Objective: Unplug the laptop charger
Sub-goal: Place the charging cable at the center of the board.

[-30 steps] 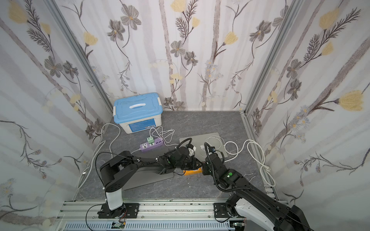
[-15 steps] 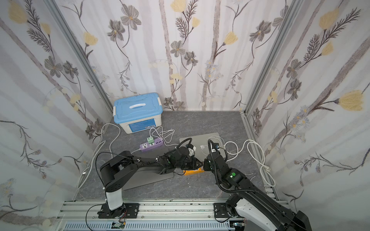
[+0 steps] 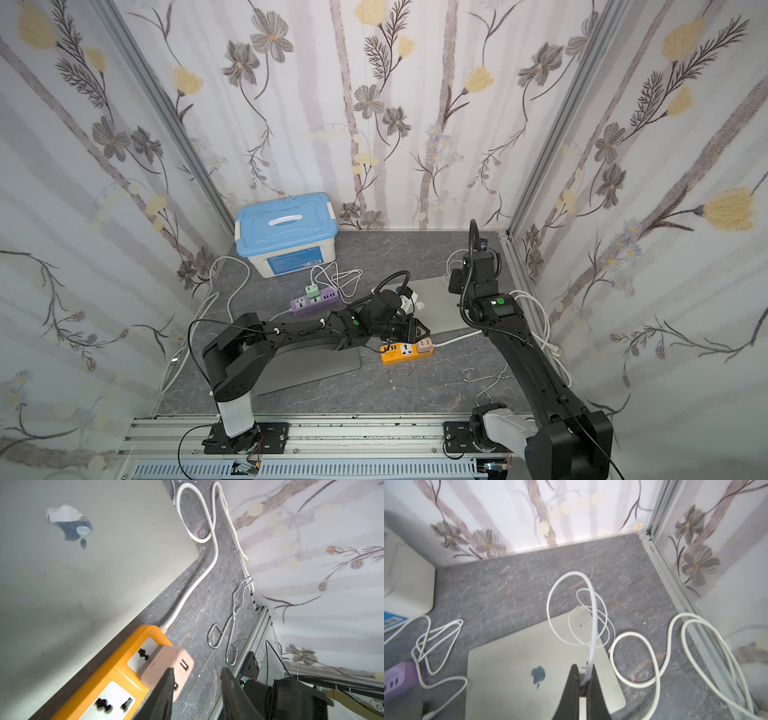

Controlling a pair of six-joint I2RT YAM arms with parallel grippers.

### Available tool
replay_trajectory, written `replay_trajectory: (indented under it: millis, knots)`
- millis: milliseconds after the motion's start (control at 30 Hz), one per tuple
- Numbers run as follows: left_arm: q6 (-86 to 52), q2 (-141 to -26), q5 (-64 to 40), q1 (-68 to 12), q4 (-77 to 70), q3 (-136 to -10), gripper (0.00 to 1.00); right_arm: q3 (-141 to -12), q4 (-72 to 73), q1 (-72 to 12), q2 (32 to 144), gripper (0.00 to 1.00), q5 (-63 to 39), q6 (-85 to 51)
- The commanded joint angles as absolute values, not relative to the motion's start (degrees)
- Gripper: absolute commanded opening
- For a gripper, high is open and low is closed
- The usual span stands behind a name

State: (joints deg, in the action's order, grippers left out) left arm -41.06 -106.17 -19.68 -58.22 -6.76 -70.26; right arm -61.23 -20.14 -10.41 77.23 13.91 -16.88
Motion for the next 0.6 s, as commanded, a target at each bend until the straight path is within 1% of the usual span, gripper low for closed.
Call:
replay_trajectory:
  millis: [0, 100, 200, 567]
  knots:
    - [-35.29, -105.01, -18.69, -57.62, -0.84, -73.03, 0.42, -69.4, -18.81, -7.49, 81.94, 0.03, 9.58, -12.25]
    - [-33.79, -104.52, -17.86, -56.68, 1.49, -74.26, 0.43, -76.93, -20.32, -5.49, 87.34, 0.03, 9.16, -10.97]
    - [-33.76, -104.67, -18.13, -55.02, 2.04, -73.68, 0.43, -80.45, -20.59, -4.12, 93.15, 0.03, 7.73, -10.7]
    - [-31.42, -102.07, -18.8, -50.64, 2.12, -67.73, 0.43, -74.07, -12.62, -2.42, 108.04, 0.04, 2.45, -14.52]
